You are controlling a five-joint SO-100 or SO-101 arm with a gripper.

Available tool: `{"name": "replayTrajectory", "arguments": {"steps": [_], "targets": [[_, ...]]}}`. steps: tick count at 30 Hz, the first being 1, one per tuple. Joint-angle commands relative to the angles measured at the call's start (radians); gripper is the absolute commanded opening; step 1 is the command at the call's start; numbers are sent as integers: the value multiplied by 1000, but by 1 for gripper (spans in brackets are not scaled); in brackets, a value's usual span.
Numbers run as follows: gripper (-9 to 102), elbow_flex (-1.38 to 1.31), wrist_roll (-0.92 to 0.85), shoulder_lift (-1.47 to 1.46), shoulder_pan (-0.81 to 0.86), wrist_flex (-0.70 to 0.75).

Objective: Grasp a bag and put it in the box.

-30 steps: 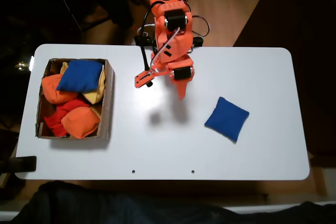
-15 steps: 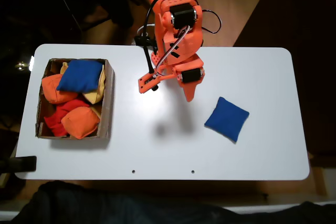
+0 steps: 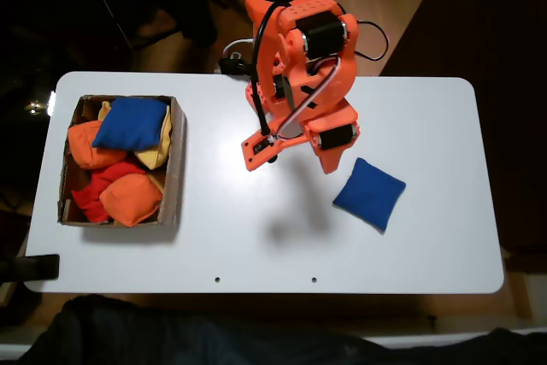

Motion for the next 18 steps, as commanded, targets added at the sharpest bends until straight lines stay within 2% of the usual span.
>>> {"name": "replayTrajectory", "arguments": {"steps": [1, 18], "targets": [[0, -95, 12, -41, -29, 14], [0, -328, 55, -351, -196, 31]]}}
